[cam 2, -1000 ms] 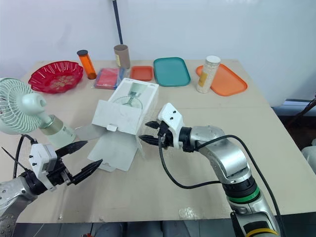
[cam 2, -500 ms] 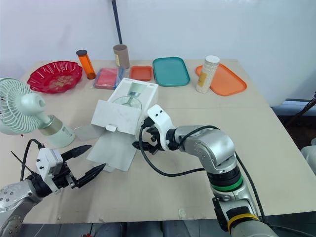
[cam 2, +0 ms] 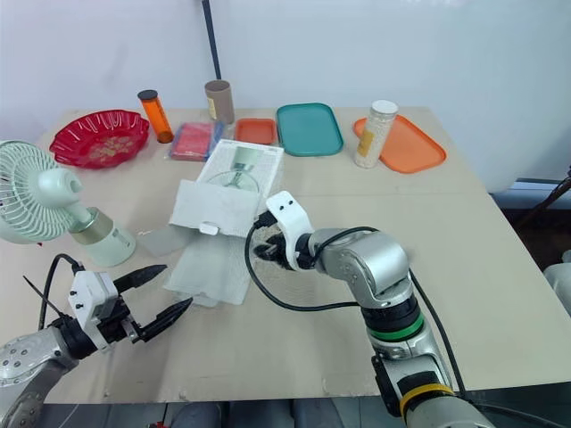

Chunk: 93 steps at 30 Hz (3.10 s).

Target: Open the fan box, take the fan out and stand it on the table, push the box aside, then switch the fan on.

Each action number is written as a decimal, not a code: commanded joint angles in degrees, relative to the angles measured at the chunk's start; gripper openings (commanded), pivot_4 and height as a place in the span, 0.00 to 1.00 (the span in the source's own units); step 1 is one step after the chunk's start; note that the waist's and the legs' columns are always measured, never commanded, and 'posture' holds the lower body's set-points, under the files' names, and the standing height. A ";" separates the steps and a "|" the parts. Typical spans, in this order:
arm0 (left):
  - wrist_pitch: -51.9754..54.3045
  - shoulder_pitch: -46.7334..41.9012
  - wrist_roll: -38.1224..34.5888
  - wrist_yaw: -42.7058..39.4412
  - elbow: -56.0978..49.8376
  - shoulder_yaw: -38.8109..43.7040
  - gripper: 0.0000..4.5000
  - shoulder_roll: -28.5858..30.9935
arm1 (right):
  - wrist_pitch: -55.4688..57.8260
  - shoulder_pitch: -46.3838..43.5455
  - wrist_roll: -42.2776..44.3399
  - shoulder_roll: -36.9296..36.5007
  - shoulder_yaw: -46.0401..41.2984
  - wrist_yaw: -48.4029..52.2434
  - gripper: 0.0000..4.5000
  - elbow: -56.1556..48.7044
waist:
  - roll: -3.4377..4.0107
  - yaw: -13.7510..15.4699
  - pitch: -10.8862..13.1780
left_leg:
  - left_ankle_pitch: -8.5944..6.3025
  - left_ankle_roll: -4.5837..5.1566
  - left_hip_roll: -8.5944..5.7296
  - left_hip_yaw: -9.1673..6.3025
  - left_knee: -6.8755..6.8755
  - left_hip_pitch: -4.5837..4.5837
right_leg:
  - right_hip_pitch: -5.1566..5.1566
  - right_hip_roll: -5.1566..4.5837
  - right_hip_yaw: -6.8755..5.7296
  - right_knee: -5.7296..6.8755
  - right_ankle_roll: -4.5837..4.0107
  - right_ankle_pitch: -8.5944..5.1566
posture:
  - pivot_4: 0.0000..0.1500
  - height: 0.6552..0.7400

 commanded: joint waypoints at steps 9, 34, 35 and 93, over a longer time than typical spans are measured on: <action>-2.31 -1.22 1.23 -0.29 0.81 -0.31 1.00 -0.18 | -5.34 -1.15 -2.96 -2.74 -1.15 -0.65 0.01 2.41 | 0.00 0.00 0.00 | 0.00 0.01 0.00 0.00 0.00 0.00 | 0.00 0.00 0.00 0.00 0.00 0.00 | 1.00 1.00; -3.59 -6.93 2.84 -3.83 6.01 -5.65 1.00 -0.16 | -0.97 3.75 -4.52 -17.68 -23.78 -2.39 0.01 6.50 | 0.03 0.04 0.02 | -0.03 0.05 -0.02 0.03 0.00 -0.03 | 0.00 0.00 0.04 -0.01 0.01 -0.01 | 1.00 1.00; -3.70 -7.20 2.93 -4.15 6.39 -5.81 1.00 -0.08 | -0.30 4.68 -4.50 -17.98 -24.99 -2.63 0.01 5.96 | 0.04 0.03 0.02 | -0.03 0.05 -0.02 0.03 0.00 -0.03 | 0.00 0.00 0.05 -0.01 0.01 -0.01 | 1.00 1.00; -5.27 -16.56 -0.86 -9.54 11.80 -7.36 1.00 -1.38 | -35.20 30.97 16.83 -30.44 -46.98 29.33 0.99 -12.54 | 0.19 0.08 0.02 | -0.05 0.15 -0.01 0.14 0.03 0.03 | 0.19 0.08 0.21 -0.01 0.37 -0.18 | 1.00 1.00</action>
